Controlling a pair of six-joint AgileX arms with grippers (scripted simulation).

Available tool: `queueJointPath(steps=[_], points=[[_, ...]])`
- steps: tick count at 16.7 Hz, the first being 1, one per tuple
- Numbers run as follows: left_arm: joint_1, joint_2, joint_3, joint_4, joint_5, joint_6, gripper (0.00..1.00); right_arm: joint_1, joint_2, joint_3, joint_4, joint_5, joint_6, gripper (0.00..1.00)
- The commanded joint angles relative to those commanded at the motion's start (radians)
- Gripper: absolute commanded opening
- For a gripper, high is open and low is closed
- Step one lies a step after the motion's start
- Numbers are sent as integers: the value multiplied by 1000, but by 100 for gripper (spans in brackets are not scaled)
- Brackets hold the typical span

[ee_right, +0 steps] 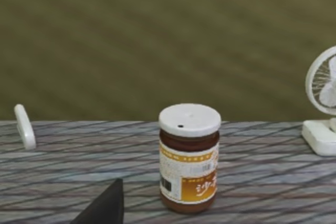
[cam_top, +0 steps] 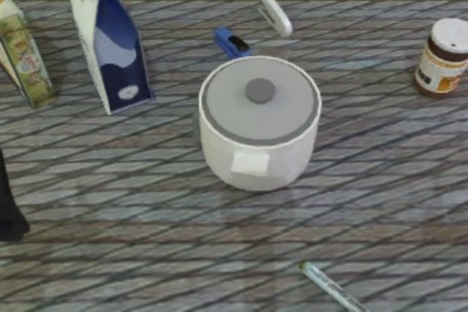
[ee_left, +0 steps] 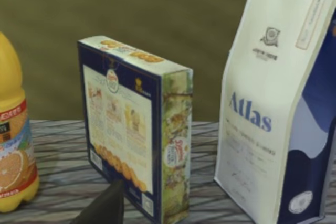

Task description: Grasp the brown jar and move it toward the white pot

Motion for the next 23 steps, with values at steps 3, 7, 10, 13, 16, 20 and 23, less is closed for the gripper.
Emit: queueJointPath(steps=[3,7,10,13,16,20,23], points=[[0,0,0,0,0,0,100,1,8,9,-4,-2,0,100],[0,0,0,0,0,0,100,6,132,148,-74,-14,-8,100],[0,0,0,0,0,0,100,2,314,341,-181,-20,-24,100],[0,0,0,0,0,0,100,-9,558,582,-324,-19,-49,100],[0,0,0,0,0,0,100,-22,846,857,-489,-17,-83,100],[0,0,0,0,0,0,100,-35,1275,1267,-727,-19,-142,100],[0,0,0,0,0,0,100,-37,1605,1585,-901,-27,-192,100]])
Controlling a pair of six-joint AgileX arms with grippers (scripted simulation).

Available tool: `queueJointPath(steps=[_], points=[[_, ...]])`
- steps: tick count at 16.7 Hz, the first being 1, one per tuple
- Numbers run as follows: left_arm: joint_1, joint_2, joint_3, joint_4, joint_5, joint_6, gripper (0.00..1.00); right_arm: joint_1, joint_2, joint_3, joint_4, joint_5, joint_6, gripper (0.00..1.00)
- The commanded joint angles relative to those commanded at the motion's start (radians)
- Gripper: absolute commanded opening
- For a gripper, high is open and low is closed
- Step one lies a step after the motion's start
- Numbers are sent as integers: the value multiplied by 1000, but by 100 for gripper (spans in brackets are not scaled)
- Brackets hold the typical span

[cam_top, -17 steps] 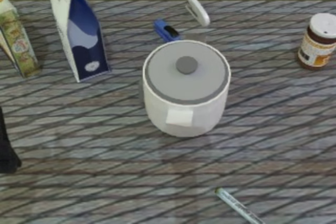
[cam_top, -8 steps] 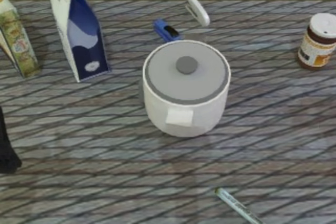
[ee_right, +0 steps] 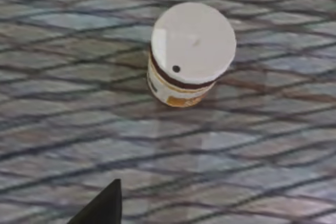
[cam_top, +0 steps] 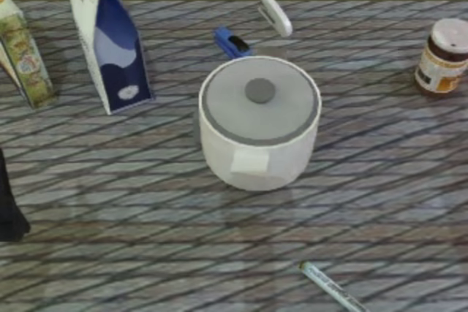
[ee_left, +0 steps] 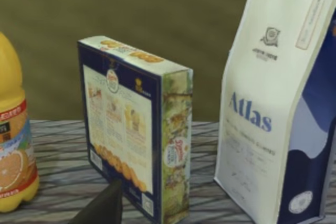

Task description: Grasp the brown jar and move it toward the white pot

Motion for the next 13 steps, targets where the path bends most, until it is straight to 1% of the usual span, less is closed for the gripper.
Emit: queueJointPath(steps=[4,7,10,13], points=[[0,0,0,0,0,0,100,5,410,403,-202,-15,-67,100],[0,0,0,0,0,0,100,11,672,663,-319,-26,-113,100],[0,0,0,0,0,0,100,16,872,862,-400,-34,-149,100],[0,0,0,0,0,0,100,18,991,980,-443,-36,-171,100]])
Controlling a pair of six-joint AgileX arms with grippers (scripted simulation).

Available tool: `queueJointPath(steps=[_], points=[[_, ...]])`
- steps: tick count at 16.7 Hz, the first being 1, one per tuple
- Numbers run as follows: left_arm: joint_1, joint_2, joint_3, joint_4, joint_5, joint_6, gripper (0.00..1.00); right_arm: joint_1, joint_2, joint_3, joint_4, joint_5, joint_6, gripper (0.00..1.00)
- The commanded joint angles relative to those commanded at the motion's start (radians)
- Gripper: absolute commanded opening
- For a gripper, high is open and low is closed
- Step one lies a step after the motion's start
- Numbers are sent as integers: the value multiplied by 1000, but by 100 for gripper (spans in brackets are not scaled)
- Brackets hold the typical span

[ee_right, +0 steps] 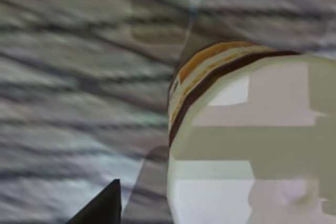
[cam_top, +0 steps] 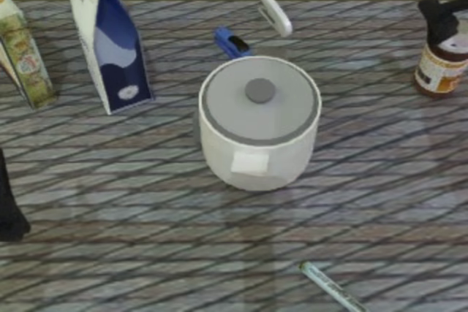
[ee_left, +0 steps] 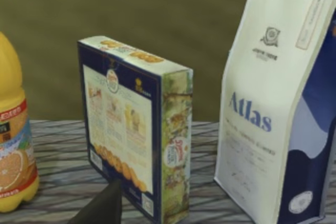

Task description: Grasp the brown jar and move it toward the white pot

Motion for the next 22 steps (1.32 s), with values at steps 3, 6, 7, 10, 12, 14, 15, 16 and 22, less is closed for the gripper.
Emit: queueJointPath(steps=[3,6,7,10,12,14,15,16,22], points=[[0,0,0,0,0,0,100,1,29,29,-8,-1,-5,100],[0,0,0,0,0,0,100,1,29,29,-8,-1,-5,100],[0,0,0,0,0,0,100,-6,31,26,-7,0,-4,100],[0,0,0,0,0,0,100,0,36,-2,29,0,-5,100],[0,0,0,0,0,0,100,4,45,-44,82,0,-3,100],[0,0,0,0,0,0,100,6,56,-85,133,1,1,100],[0,0,0,0,0,0,100,7,59,-98,150,1,2,100],[0,0,0,0,0,0,100,8,61,-105,158,1,2,100],[0,0,0,0,0,0,100,8,61,-105,158,1,2,77]])
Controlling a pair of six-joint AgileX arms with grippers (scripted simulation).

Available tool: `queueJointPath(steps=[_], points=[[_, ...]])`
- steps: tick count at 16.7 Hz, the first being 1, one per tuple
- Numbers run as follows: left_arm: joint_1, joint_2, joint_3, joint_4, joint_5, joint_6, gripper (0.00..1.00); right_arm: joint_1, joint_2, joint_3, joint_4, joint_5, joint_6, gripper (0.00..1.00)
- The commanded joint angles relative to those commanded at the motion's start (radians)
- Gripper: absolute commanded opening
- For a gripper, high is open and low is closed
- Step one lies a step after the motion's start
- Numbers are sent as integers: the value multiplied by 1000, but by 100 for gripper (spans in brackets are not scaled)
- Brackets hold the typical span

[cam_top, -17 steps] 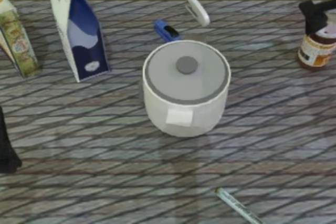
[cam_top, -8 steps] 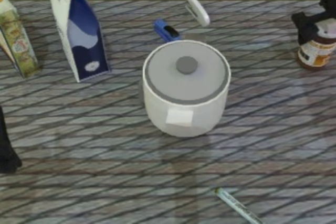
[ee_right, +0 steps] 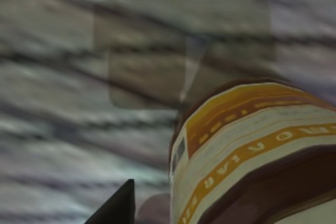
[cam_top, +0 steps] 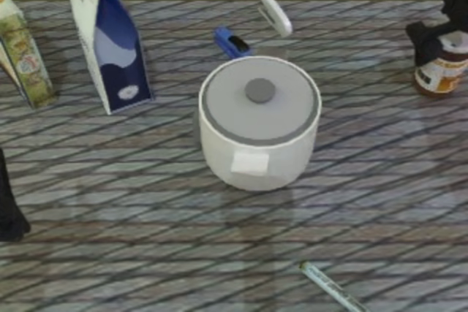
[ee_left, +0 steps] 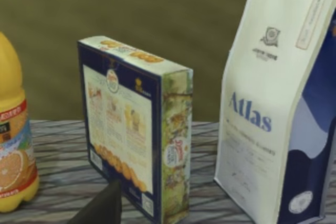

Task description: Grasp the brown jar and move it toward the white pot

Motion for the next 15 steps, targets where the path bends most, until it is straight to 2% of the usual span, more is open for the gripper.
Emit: queueJointPath(steps=[10,15], points=[[0,0,0,0,0,0,100,0,0,0,0,0,0,2],[0,0,0,0,0,0,100,0,0,0,0,0,0,0]])
